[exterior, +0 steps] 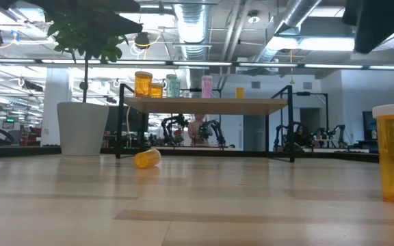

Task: Pick and place medicine bottles onto shelf by color
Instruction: Put the bottom small orange pill bottle on the shelf aligned with the other small orange pill bottle

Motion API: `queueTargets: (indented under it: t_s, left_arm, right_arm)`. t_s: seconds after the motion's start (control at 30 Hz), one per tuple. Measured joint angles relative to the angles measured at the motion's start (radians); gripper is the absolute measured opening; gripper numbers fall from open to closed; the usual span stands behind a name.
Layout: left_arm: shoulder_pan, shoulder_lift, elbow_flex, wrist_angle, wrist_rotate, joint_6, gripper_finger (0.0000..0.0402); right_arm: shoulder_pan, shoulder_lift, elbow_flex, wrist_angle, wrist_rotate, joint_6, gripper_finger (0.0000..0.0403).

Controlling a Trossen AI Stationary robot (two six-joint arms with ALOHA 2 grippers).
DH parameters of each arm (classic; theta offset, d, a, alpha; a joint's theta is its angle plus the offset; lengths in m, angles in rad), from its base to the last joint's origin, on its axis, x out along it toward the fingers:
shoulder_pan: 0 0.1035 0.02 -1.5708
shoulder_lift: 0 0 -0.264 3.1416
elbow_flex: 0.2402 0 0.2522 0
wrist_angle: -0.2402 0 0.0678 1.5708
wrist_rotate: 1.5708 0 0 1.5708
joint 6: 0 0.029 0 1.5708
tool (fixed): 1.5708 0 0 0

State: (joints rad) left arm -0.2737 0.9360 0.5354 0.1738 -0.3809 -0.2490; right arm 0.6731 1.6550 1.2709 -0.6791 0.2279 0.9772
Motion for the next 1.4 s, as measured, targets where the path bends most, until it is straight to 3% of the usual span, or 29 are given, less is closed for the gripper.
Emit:
queueTargets:
  t_s: [0.17,0.47,0.93,1.1,1.4]
  left_arm:
    - [0.001,0.0,0.0,-0.003,0.0,0.0,0.0212]
    - [0.001,0.0,0.0,-0.003,0.0,-0.001,0.0212]
    - [0.0,0.0,-0.001,-0.007,0.0,-0.002,0.0212]
    - [0.0,0.0,-0.001,-0.005,0.0,-0.002,0.0212]
    - [0.0,0.0,-0.001,-0.004,0.0,-0.002,0.0212]
  right_arm:
    - [0.019,0.042,0.001,0.021,0.059,-0.036,0.0281]
    - [0.032,0.165,-0.001,-0.017,0.027,-0.033,0.0281]
    - [0.026,0.219,0.0,0.02,0.035,-0.027,0.0273]
    - [0.026,0.219,0.0,0.022,0.034,-0.033,0.0245]
    - [0.026,0.215,0.0,0.022,0.033,-0.043,0.0149]
